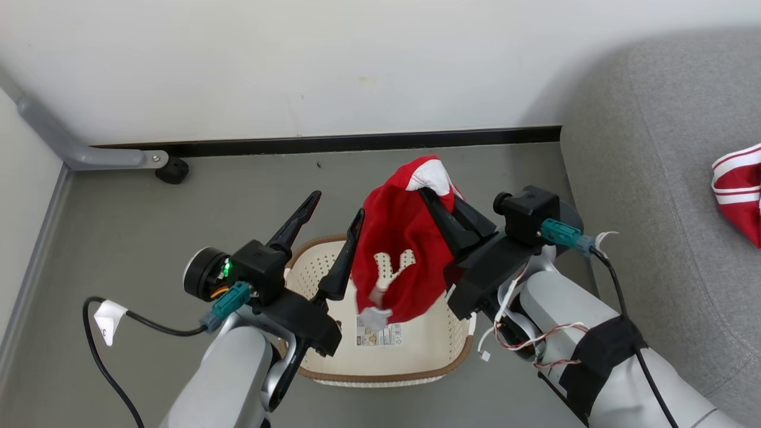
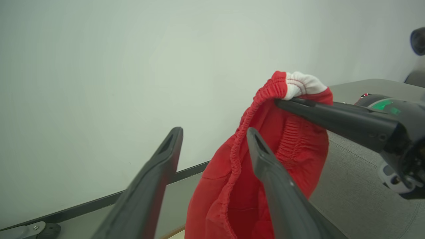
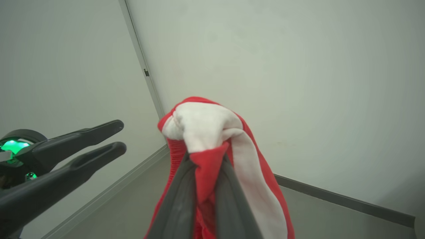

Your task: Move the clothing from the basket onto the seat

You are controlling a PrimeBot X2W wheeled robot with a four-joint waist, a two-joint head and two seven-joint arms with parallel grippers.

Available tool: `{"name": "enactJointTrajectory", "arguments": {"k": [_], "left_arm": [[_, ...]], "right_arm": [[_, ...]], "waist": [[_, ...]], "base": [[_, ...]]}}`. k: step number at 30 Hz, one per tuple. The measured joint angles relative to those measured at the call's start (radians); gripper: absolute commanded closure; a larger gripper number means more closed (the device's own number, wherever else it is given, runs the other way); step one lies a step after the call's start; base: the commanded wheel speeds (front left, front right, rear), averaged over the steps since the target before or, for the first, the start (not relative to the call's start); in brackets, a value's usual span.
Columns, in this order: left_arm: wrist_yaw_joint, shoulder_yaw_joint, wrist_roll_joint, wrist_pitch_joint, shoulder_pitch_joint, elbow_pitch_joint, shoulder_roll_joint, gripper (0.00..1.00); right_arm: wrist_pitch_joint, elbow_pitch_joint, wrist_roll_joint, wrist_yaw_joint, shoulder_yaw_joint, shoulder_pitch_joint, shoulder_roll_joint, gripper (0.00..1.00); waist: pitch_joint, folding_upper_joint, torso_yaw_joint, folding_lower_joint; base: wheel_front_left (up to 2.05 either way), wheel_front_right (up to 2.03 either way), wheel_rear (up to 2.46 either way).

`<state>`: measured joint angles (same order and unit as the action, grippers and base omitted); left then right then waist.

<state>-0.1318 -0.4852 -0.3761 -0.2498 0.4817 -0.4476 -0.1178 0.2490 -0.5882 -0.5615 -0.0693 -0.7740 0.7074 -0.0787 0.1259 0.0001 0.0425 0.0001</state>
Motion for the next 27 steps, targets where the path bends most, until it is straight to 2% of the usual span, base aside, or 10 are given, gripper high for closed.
{"name": "enactJointTrajectory", "arguments": {"k": [13,27], "left_arm": [[0.0,-0.009,-0.003,0.0,-0.062,0.001,-0.009,0.0],[0.0,-0.03,-0.032,0.0,-0.132,0.045,-0.038,0.0]], "right_arm": [[0.0,0.04,0.01,0.009,0.055,-0.004,-0.015,1.0],[0.0,0.116,0.054,0.018,0.086,-0.043,-0.018,1.0]], "waist": [[-0.007,0.0,-0.085,0.0],[-0.007,-0.0002,-0.245,-0.0001]], "base": [[0.0,0.0,0.0],[0.0,0.0,0.0]]}}
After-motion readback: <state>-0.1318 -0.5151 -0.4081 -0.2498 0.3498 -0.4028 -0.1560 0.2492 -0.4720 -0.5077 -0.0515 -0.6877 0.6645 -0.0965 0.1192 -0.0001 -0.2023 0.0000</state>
